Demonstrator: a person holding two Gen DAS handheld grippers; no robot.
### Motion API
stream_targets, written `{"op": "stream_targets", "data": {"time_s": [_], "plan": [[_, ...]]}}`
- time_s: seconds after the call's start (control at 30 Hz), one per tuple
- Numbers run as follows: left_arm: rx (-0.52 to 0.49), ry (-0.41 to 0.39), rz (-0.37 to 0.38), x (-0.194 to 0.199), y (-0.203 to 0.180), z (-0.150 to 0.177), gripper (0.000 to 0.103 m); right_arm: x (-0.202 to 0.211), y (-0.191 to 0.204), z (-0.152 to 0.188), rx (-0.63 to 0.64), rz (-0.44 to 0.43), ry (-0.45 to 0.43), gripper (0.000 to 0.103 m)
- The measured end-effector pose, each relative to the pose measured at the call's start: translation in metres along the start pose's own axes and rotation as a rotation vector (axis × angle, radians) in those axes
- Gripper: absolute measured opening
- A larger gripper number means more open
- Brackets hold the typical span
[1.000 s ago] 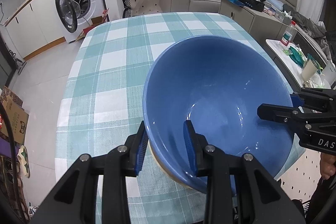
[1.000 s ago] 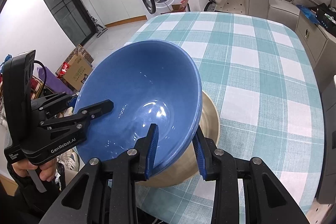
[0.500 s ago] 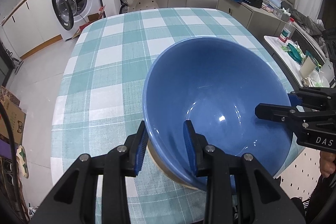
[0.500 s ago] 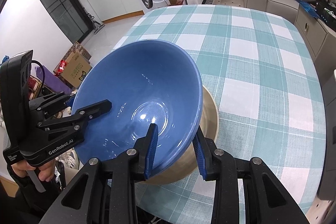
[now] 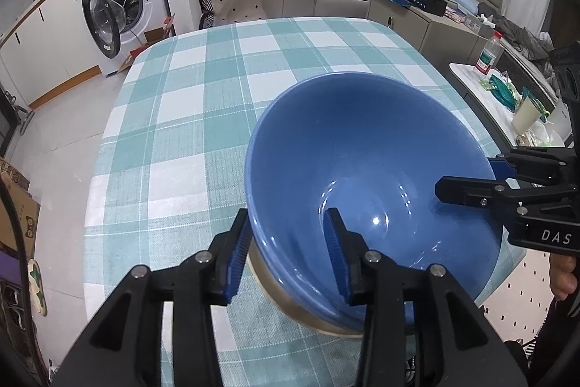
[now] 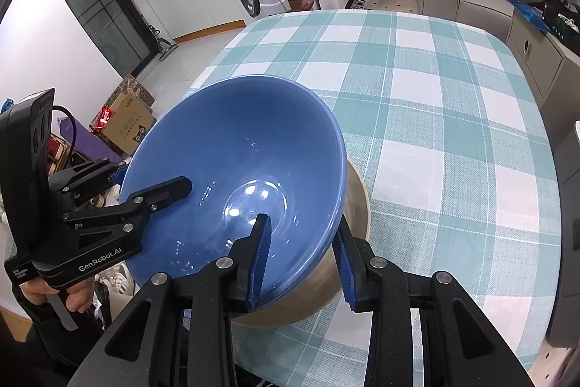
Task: Organize plates and bowls
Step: 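Lower the nested bowls onto the plate stack and open both tools, then withdraw both open tools back from the stacked bowls and plates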
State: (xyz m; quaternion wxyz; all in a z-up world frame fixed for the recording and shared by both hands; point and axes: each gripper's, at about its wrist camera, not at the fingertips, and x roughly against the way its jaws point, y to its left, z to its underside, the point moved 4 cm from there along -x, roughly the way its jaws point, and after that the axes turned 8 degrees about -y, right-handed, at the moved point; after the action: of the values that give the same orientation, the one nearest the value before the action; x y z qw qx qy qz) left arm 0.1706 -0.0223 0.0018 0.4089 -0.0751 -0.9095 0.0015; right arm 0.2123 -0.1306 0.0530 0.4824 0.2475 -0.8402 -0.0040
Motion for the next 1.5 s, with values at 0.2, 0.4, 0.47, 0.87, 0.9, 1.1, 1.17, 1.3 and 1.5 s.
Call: {"op": "stream_targets", "data": {"time_s": [0.2,0.4,0.47,0.87,0.9,1.1,1.17,1.3,1.5], "plan": [[0.006,-0.024,-0.001,0.002,0.003,0.001,0.055,0.009,0.003,-0.001,0.026,0.008,-0.043,0.049],[0.020,-0.085,0.026,0.013,0.006,0.001,0.058,0.017,0.006,0.000,0.051,0.007,-0.090,0.067],[0.025,-0.106,0.026,0.017,0.008,0.001,0.064,0.019,0.007,0.001,0.061,0.009,-0.104,0.071],[0.027,-0.203,0.014,0.034,0.013,0.007,0.083,0.033,0.014,0.008,0.093,-0.014,-0.216,0.091],[0.026,-0.211,0.015,0.035,0.013,0.007,0.084,0.034,0.014,0.009,0.091,-0.016,-0.224,0.092],[0.010,-0.312,-0.003,0.049,0.012,0.011,0.103,0.045,0.015,0.014,0.100,-0.016,-0.295,0.101],[-0.002,-0.344,-0.011,0.054,0.012,0.013,0.103,0.049,0.016,0.018,0.108,-0.014,-0.325,0.102],[-0.022,-0.389,-0.038,0.062,0.013,0.018,0.103,0.058,0.017,0.025,0.110,-0.018,-0.371,0.102],[-0.008,-0.445,-0.048,0.075,0.016,0.032,0.103,0.072,0.020,0.041,0.117,-0.024,-0.433,0.102]]}}
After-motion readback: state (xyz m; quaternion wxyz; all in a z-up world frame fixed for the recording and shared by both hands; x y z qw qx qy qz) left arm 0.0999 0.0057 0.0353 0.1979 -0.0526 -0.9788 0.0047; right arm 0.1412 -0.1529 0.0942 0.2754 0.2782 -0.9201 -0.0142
